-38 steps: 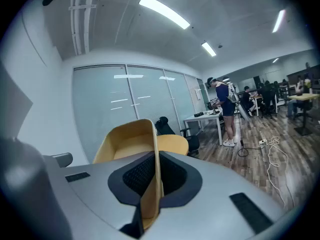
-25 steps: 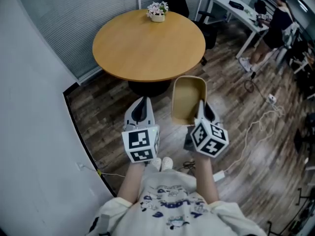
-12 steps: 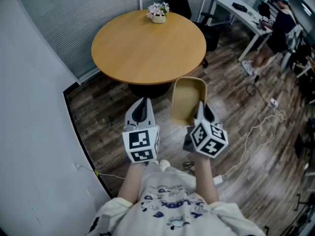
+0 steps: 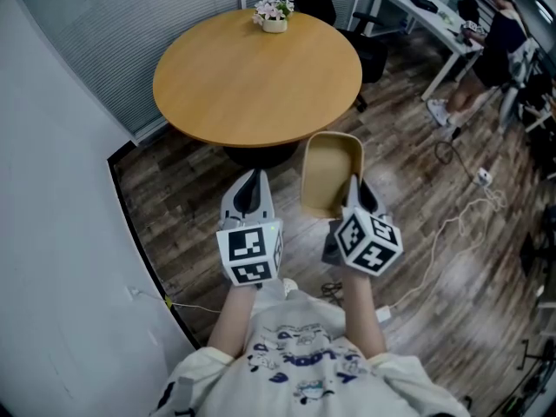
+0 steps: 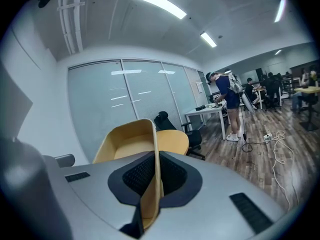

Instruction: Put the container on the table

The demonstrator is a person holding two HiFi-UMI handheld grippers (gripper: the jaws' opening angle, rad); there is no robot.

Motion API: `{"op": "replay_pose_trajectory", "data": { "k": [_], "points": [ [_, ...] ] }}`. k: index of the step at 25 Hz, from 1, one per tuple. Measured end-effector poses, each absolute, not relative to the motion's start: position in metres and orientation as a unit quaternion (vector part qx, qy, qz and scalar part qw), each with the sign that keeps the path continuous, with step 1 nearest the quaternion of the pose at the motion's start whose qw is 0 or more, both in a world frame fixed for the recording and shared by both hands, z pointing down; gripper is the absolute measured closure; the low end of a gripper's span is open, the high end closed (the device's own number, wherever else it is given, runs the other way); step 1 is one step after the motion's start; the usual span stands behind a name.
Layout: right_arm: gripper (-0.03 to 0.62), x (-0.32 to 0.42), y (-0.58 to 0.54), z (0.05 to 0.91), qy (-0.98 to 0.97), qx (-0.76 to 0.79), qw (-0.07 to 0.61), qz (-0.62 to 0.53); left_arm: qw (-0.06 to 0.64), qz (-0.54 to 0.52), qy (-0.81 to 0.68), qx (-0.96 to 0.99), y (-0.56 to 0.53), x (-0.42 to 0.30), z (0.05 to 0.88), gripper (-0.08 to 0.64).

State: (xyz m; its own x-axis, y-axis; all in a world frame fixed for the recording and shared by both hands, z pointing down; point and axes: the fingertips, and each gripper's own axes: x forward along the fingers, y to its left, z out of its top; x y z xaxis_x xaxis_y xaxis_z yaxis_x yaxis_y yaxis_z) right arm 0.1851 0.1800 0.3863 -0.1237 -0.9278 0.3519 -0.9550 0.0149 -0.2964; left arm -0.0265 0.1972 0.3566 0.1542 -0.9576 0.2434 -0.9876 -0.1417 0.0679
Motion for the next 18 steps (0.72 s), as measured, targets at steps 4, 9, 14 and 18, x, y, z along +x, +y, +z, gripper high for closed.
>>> {"op": "replay_pose_trajectory", "data": {
  "k": [4, 9, 14, 18],
  "points": [
    [0.574, 0.182, 0.160, 0.394, -0.709, 0.663, 0.034, 0.237, 0.111, 0.073, -0.642, 0.755, 0.176, -0.028, 0.364, 0.557],
    [0.575, 0.176, 0.122, 0.398, -0.706, 0.668, 0.038, 0.232, 0.113, 0.072, -0.633, 0.763, 0.134, -0.031, 0.371, 0.557],
    [0.574, 0.164, 0.073, 0.396, -0.708, 0.666, 0.035, 0.231, 0.113, 0.070, -0.627, 0.768, 0.086, -0.037, 0.373, 0.557],
    [0.574, 0.155, 0.032, 0.392, -0.707, 0.668, 0.033, 0.230, 0.119, 0.069, -0.625, 0.768, 0.047, -0.046, 0.372, 0.557]
  ]
}}
